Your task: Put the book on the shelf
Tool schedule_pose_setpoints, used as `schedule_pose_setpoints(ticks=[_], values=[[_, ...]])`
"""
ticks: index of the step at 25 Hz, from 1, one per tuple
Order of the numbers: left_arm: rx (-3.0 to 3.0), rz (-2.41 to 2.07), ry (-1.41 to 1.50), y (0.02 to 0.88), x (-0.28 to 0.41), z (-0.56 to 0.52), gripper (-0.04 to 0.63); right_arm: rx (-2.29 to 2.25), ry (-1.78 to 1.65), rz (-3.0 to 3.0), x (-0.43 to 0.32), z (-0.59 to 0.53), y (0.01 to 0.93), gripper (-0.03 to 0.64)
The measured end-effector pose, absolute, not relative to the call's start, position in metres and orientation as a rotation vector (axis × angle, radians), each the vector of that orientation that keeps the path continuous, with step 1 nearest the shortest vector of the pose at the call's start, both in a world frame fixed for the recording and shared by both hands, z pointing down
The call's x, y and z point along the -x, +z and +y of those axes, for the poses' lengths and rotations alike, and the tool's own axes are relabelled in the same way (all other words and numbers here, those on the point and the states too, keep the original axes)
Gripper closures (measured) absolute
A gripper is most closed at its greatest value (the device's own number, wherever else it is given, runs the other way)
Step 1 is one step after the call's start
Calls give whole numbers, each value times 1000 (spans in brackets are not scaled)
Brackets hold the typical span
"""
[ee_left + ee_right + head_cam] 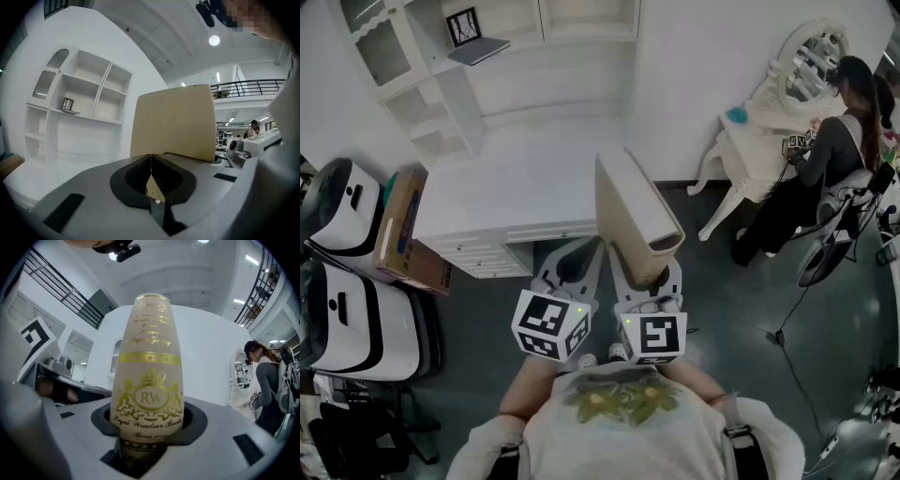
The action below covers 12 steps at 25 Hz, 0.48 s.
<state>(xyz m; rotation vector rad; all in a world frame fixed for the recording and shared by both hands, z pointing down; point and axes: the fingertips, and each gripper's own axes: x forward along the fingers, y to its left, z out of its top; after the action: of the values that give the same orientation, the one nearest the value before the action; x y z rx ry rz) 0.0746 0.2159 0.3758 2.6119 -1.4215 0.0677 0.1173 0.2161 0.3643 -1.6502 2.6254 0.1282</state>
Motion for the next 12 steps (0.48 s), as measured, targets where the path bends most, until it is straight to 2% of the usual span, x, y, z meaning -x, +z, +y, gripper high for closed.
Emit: schedule_pose_setpoints(ticks=[12], values=[[-2615,-1445,67,375,-81,217,568,1630,101,2615,-128,215,365,374]])
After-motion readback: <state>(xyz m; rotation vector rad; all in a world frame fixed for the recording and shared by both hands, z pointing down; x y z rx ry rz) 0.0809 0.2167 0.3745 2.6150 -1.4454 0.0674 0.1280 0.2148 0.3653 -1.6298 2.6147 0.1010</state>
